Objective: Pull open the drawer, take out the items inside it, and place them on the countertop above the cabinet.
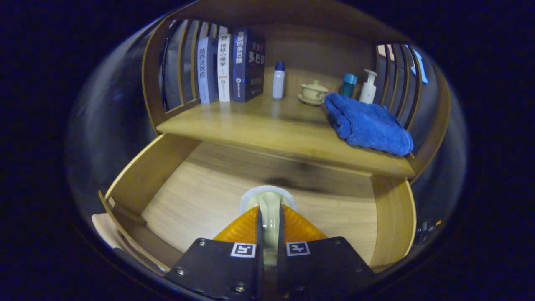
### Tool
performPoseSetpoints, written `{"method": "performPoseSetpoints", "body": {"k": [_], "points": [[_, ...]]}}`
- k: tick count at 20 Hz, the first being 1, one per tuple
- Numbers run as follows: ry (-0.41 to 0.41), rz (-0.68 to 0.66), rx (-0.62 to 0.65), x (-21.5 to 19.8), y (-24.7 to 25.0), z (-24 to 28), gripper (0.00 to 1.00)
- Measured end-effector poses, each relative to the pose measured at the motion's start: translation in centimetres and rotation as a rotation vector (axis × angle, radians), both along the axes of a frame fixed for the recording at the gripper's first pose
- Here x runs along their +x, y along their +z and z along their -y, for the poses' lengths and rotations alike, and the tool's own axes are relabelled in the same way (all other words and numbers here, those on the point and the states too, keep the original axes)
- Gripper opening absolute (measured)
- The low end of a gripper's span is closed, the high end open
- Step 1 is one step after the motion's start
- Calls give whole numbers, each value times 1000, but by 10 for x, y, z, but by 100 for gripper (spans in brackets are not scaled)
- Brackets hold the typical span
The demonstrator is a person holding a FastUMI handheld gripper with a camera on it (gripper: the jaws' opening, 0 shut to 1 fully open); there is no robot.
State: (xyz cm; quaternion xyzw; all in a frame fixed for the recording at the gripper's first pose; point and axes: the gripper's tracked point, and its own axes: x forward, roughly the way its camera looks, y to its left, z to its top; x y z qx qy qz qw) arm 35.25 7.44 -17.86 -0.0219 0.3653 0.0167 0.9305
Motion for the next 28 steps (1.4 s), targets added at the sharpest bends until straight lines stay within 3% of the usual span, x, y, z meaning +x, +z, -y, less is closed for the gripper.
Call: {"method": "performPoseSetpoints", "body": {"k": [6, 13, 21, 28], "points": [[21, 138, 2, 14, 53, -5, 12], [-30, 225, 6, 49, 92, 7, 12], [-105, 267, -62, 105, 93, 22, 13], [-173, 258, -39, 134, 80, 23, 12]]}}
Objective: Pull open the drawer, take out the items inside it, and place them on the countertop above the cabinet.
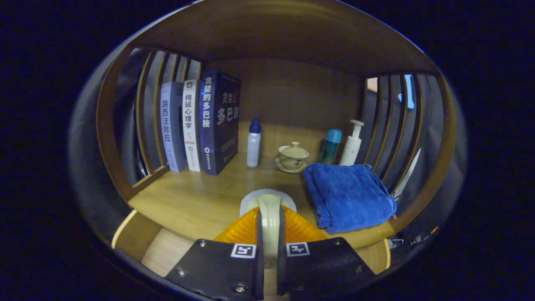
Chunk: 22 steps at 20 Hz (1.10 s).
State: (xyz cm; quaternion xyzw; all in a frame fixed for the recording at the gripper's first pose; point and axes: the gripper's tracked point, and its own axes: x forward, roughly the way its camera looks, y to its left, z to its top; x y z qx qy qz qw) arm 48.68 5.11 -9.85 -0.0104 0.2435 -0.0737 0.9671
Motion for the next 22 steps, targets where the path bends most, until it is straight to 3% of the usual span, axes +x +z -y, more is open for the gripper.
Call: {"method": "performPoseSetpoints", "body": {"k": [14, 20, 21, 22], "points": [[-85, 16, 41, 39, -5, 8, 13], [-63, 11, -55, 39, -19, 9, 28], [-52, 29, -73, 38, -15, 5, 33], [-42, 52, -92, 39, -10, 4, 44]]}}
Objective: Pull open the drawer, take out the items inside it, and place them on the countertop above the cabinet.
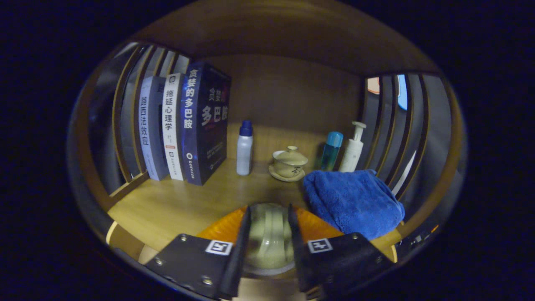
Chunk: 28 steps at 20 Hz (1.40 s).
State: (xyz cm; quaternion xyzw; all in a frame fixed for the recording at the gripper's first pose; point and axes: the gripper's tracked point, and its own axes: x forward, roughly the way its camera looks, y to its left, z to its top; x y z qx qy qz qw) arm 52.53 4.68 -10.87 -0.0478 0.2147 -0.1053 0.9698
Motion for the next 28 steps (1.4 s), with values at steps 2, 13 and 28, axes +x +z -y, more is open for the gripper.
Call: {"method": "performPoseSetpoints", "body": {"k": [2, 13, 28], "points": [[26, 56, -29, -3, 18, -8, 68], [201, 193, 73, -119, 86, -50, 95], [261, 181, 102, -305, 50, -23, 96]]}}
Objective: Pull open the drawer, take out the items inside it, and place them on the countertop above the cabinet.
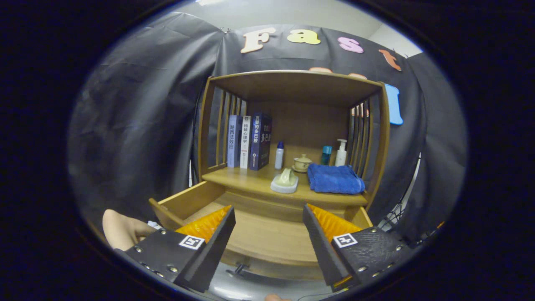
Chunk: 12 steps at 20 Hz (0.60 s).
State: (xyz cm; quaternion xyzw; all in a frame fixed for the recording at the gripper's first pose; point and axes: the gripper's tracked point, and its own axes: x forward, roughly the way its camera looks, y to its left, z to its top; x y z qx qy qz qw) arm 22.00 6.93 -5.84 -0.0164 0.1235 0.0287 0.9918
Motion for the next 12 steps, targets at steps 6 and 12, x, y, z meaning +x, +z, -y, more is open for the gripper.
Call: {"method": "performPoseSetpoints", "body": {"k": [6, 12], "points": [[-43, -1, 34, -47, -28, -3, 98], [-93, -67, 60, -52, -70, -7, 98]]}}
